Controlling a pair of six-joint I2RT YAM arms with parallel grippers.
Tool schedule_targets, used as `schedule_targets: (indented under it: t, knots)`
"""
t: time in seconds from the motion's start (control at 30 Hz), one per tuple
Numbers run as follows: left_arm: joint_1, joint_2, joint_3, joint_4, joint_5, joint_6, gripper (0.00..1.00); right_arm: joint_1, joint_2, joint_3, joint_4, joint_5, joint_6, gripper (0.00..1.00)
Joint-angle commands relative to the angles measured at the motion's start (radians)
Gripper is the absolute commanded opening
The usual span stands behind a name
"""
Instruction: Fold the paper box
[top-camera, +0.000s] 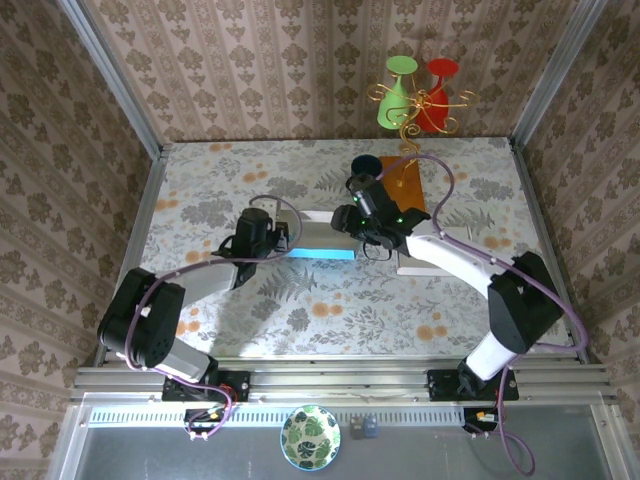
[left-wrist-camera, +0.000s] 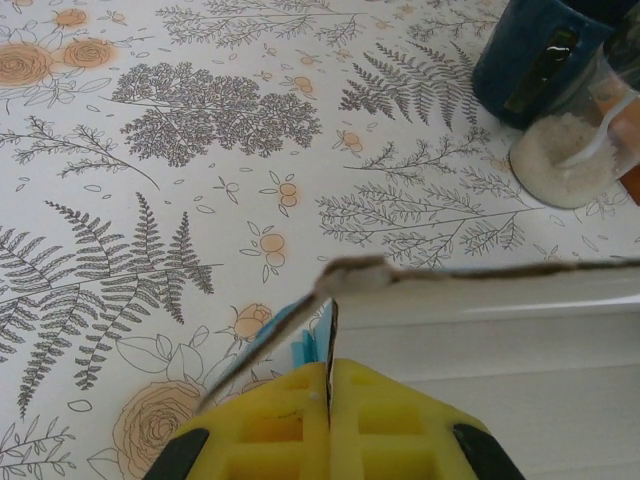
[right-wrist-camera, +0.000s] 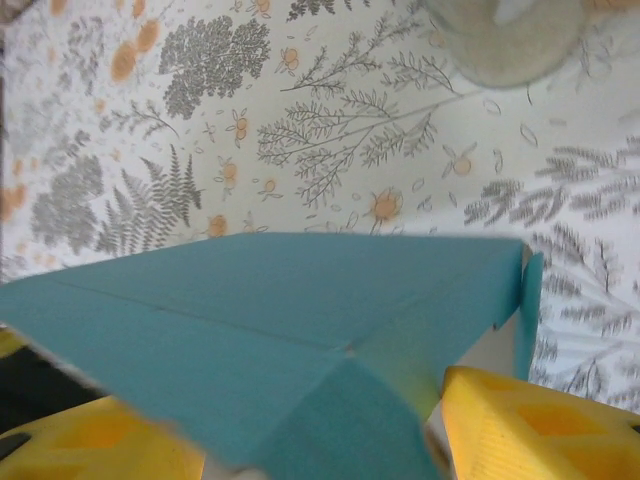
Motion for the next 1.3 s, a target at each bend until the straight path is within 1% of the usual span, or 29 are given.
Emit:
schedule_targets:
  t: [0.0, 0.13, 0.23, 0.3, 0.4, 0.47, 0.6, 0.8, 0.97, 1.2, 1.27]
  knots:
    - [-0.027, -0.013, -0.028, -0.052, -0.066, -0.006, 0.0, 0.006, -0.067, -0.032, -0.052, -0.035, 0.213, 0.63]
    - [-0.051, -0.015, -0.031, -0.06, -0.096, -0.011, 0.0, 0.008, -0.129, -0.069, -0.066, -0.022, 0.396, 0.63]
    - [-0.067, -0.018, -0.036, -0.061, -0.115, -0.017, 0.0, 0.013, -0.185, -0.104, -0.057, 0.016, 0.542, 0.63]
    - [-0.079, -0.026, -0.044, -0.061, -0.128, -0.024, 0.0, 0.018, -0.224, -0.125, -0.037, 0.038, 0.668, 0.63]
    - [-0.095, -0.033, -0.058, -0.057, -0.144, -0.034, 0.0, 0.038, -0.226, -0.139, 0.036, 0.072, 0.841, 0.63]
    - [-0.105, -0.035, -0.064, -0.058, -0.156, -0.04, 0.0, 0.052, -0.204, -0.106, 0.039, 0.09, 0.918, 0.63]
    - [-0.119, -0.04, -0.075, -0.054, -0.176, -0.056, 0.0, 0.059, -0.101, -0.045, 0.07, 0.098, 0.997, 0.62]
    - [-0.139, -0.04, -0.071, -0.06, -0.187, -0.059, 0.0, 0.054, 0.022, 0.037, 0.093, 0.055, 1.04, 0.57]
    - [-0.146, -0.041, -0.074, -0.062, -0.19, -0.057, 0.0, 0.049, 0.073, 0.06, 0.103, 0.022, 1.049, 0.47]
    - [-0.145, -0.043, -0.074, -0.064, -0.193, -0.053, 0.0, 0.038, 0.076, 0.031, 0.12, 0.006, 1.064, 0.3]
    - [-0.145, -0.043, -0.074, -0.064, -0.193, -0.053, 0.0, 0.031, 0.079, 0.021, 0.131, 0.004, 1.067, 0.27]
